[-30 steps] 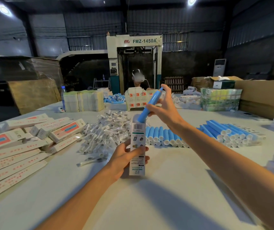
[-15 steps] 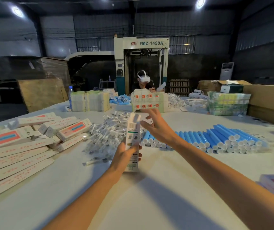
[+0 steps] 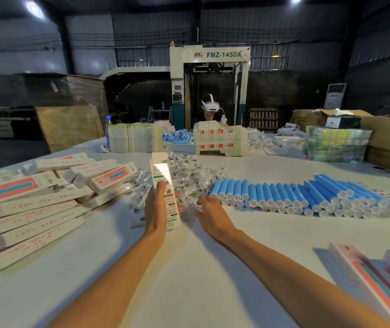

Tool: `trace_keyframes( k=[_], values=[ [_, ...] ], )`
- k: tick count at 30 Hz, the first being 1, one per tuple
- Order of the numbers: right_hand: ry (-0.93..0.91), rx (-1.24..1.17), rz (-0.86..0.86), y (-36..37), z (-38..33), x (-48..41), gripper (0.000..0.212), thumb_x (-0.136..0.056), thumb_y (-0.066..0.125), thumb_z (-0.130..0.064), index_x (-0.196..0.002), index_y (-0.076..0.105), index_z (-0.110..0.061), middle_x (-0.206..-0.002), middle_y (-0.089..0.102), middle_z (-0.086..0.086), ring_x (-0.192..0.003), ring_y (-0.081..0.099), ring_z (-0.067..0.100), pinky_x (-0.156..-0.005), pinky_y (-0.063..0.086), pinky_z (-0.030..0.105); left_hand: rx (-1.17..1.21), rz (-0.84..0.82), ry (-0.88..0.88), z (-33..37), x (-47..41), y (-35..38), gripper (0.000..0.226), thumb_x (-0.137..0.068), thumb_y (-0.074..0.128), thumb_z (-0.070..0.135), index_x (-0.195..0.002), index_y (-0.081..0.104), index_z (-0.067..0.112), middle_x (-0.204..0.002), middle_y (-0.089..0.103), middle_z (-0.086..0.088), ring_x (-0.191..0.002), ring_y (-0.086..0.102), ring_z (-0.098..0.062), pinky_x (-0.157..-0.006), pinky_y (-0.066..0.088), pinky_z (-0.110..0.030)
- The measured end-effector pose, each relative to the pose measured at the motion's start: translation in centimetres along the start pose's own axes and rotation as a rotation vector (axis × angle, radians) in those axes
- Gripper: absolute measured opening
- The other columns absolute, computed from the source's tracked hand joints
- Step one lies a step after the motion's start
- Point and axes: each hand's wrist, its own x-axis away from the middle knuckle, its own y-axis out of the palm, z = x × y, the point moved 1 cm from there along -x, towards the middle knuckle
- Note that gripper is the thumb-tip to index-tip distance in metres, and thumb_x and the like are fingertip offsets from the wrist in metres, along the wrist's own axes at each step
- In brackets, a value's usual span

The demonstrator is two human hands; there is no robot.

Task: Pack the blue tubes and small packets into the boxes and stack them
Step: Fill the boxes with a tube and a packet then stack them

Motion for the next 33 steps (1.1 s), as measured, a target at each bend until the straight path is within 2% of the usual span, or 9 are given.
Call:
trace_keyframes(
  k=[2,5,9,14,18,24,27,30,33],
  values=[
    [0.025,0.043,0.028,0.1,-0.1,0.0,0.02,-0.1,0.049,-0.003,-0.118,0.056,0.0,-0.124,0.06,0.02,-0.118,0.052,0.038,-0.094,0.047,0.049,0.014,-0.037,-0.014,-0.2,0.1,0.0,0.055,-0.088,0.061,0.058,-0.126,0.066,0.018,-0.093,0.08,-0.014,-0.068,0.075,-0.03,-0.061,0.063,-0.039],
    [0.104,0.006,0.116,-1.3,-0.3,0.3,0.02,-0.097,0.051,-0.004,-0.117,0.055,-0.006,-0.115,0.065,0.015,-0.102,0.061,0.035,-0.082,0.053,0.047,0.023,-0.096,-0.052,-0.1,0.3,0.5,0.046,-0.096,0.056,0.042,-0.132,0.063,0.013,-0.1,0.08,-0.015,-0.073,0.076,-0.03,-0.061,0.064,-0.037],
    [0.186,-0.301,0.258,-6.2,-0.2,0.3,0.013,-0.098,0.062,-0.006,-0.111,0.063,-0.005,-0.105,0.069,0.01,-0.093,0.064,0.028,-0.079,0.055,0.042,0.082,-0.21,-0.129,-0.3,1.1,1.7,0.028,-0.108,0.054,0.019,-0.134,0.061,0.013,-0.111,0.08,-0.015,-0.087,0.078,-0.035,-0.076,0.065,-0.045],
    [0.19,-0.633,0.521,-14.8,-0.2,0.8,0.016,-0.099,0.063,-0.006,-0.111,0.071,-0.011,-0.106,0.071,0.006,-0.093,0.068,0.018,-0.08,0.059,0.026,0.03,-0.397,-0.159,-0.4,3.3,2.9,0.039,-0.099,0.071,0.03,-0.135,0.063,0.016,-0.12,0.078,-0.015,-0.104,0.077,-0.042,-0.09,0.064,-0.053],
    [0.061,-0.607,0.595,-19.3,-1.0,1.1,0.017,-0.096,0.067,-0.008,-0.11,0.073,-0.015,-0.107,0.07,-0.005,-0.095,0.066,0.005,-0.077,0.055,0.014,-0.011,-0.526,-0.184,-0.3,5.0,3.8,0.047,-0.094,0.078,0.034,-0.135,0.063,0.015,-0.124,0.077,-0.015,-0.105,0.076,-0.044,-0.089,0.064,-0.052],
    [-0.025,-0.393,0.401,-20.3,-1.7,0.1,0.024,-0.093,0.069,-0.006,-0.116,0.062,-0.01,-0.112,0.063,0.001,-0.102,0.063,0.013,-0.08,0.057,0.022,-0.043,-0.647,-0.192,-0.3,6.5,4.5,0.034,-0.091,0.084,0.034,-0.123,0.074,0.03,-0.126,0.076,-0.015,-0.106,0.076,-0.045,-0.088,0.064,-0.05],
    [-0.032,-0.266,0.254,-19.3,-1.9,-0.2,0.024,-0.095,0.069,-0.008,-0.116,0.059,-0.016,-0.102,0.058,-0.013,-0.097,0.059,0.005,-0.071,0.049,0.014,-0.05,-0.66,-0.202,-0.5,6.8,4.7,0.037,-0.089,0.085,0.034,-0.125,0.073,0.029,-0.126,0.076,-0.017,-0.107,0.075,-0.046,-0.09,0.064,-0.054],
    [-0.02,-0.418,0.198,-18.4,-1.8,-0.2,0.025,-0.095,0.071,-0.01,-0.11,0.053,-0.018,-0.102,0.062,-0.009,-0.095,0.063,0.004,-0.066,0.055,0.014,-0.055,-0.662,-0.204,-0.4,7.0,4.7,0.047,-0.091,0.083,0.032,-0.133,0.067,0.022,-0.127,0.075,-0.017,-0.108,0.075,-0.046,-0.093,0.063,-0.055],
    [-0.042,-0.486,0.245,-17.9,-1.3,0.2,0.019,-0.093,0.074,-0.01,-0.105,0.059,-0.011,-0.102,0.068,0.001,-0.091,0.068,0.008,-0.073,0.057,0.016,-0.062,-0.671,-0.2,-0.3,7.0,4.8,0.048,-0.093,0.082,0.03,-0.136,0.063,0.019,-0.128,0.075,-0.017,-0.109,0.075,-0.045,-0.094,0.062,-0.055]
  ],
)
